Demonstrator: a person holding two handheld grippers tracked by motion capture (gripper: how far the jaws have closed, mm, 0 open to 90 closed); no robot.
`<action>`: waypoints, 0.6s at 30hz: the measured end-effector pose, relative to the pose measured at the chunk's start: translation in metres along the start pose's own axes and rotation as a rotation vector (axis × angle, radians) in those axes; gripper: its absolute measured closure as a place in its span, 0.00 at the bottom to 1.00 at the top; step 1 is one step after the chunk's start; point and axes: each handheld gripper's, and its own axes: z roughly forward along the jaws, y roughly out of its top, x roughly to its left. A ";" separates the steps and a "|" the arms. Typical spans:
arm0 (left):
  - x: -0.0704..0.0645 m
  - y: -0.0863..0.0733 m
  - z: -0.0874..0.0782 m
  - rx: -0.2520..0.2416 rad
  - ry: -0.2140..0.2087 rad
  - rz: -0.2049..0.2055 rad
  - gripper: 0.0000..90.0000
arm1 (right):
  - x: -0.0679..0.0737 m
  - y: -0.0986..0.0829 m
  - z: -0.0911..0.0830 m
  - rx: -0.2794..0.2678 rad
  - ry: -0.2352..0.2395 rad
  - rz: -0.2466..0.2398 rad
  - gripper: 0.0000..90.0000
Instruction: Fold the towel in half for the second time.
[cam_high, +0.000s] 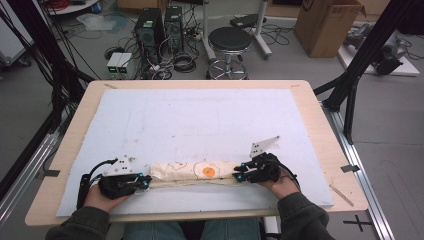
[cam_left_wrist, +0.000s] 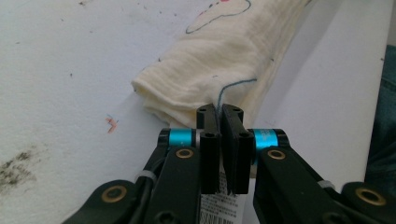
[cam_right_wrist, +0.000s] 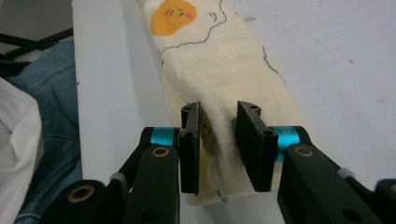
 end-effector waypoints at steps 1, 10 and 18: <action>0.000 -0.001 0.000 0.003 0.002 0.004 0.96 | 0.000 -0.001 0.000 -0.002 0.002 -0.002 0.79; -0.005 -0.004 0.002 0.031 -0.001 0.023 0.97 | 0.002 -0.012 -0.004 0.001 -0.009 -0.008 0.82; -0.006 -0.005 0.003 0.032 0.005 0.018 0.97 | 0.001 -0.017 -0.004 -0.003 0.025 0.010 0.73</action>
